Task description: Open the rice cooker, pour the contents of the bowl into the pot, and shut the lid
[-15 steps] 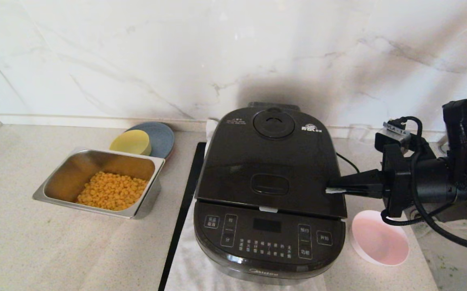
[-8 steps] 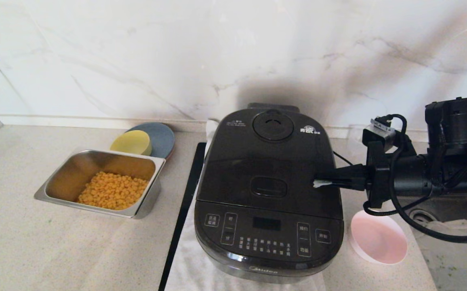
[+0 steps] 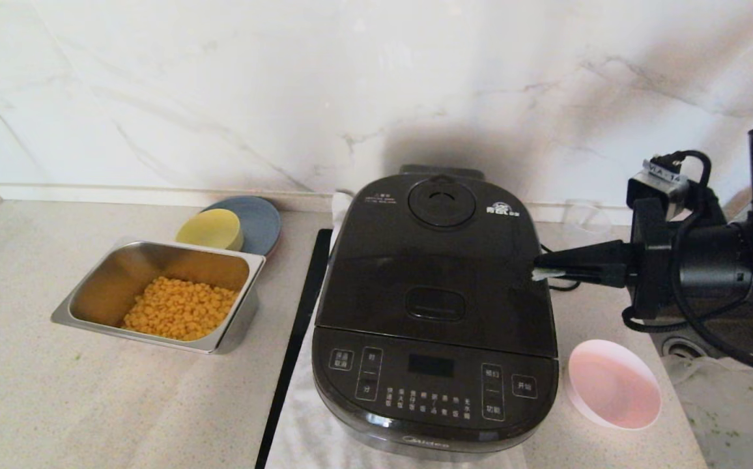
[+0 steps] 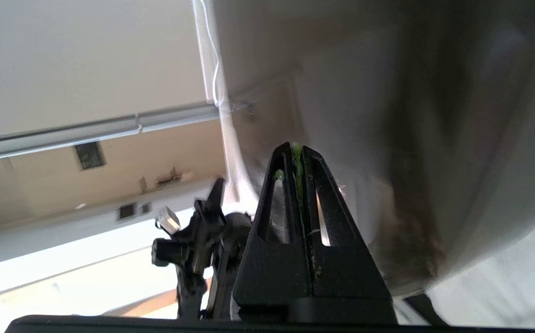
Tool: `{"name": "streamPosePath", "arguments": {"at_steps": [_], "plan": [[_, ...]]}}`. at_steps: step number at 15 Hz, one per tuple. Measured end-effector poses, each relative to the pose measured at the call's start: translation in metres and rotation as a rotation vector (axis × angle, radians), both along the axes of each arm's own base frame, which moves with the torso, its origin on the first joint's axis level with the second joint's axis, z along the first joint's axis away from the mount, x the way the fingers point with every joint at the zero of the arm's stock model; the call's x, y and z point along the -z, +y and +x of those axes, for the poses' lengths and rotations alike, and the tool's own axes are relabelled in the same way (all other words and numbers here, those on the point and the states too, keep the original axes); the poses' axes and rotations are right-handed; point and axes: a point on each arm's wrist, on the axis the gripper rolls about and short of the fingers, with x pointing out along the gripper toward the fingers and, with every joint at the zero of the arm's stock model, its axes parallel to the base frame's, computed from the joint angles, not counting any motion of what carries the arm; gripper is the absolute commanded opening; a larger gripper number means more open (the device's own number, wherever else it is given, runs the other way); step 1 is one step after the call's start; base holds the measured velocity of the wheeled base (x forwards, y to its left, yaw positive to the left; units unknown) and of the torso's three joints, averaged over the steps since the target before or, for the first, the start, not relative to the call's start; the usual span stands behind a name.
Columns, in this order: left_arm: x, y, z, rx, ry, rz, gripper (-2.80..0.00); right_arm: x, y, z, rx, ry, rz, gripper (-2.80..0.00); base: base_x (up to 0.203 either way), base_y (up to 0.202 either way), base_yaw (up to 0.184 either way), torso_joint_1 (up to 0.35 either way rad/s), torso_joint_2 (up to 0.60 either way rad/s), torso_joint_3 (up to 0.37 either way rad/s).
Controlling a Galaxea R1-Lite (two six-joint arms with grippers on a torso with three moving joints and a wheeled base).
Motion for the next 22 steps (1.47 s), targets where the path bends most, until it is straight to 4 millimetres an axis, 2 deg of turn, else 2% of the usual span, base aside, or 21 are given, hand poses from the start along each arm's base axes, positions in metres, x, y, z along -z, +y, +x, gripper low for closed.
{"name": "streamPosePath", "arguments": {"at_steps": [3,5,7,10,14,22], "plan": [[0.0,0.0,0.0,0.0,0.0,0.0,-2.8,-0.04,-0.003,-0.016,0.147,-0.036,-0.07,-2.8,0.0,0.0,0.0,0.0,0.0,0.0],[0.0,0.0,0.0,0.0,0.0,0.001,-2.8,-0.052,-0.003,-0.034,0.205,-0.044,-0.177,-2.8,0.0,0.0,0.0,0.0,0.0,0.0],[0.0,0.0,0.0,0.0,0.0,0.001,-2.8,-0.054,0.003,-0.053,0.212,-0.038,-0.296,-2.8,0.0,0.0,0.0,0.0,0.0,0.0],[0.0,0.0,0.0,0.0,0.0,0.001,-2.8,-0.045,0.022,-0.075,0.213,-0.005,-0.46,-2.8,0.0,0.0,0.0,0.0,0.0,0.0],[0.0,0.0,0.0,0.0,0.0,0.0,-2.8,-0.017,0.046,-0.095,0.085,0.03,-0.562,-2.8,0.0,0.0,0.0,0.0,0.0,0.0],[0.0,0.0,0.0,0.0,0.0,0.001,-2.8,0.005,0.075,-0.093,-0.036,0.039,-0.593,-2.8,0.0,0.0,0.0,0.0,0.0,0.0]]}}
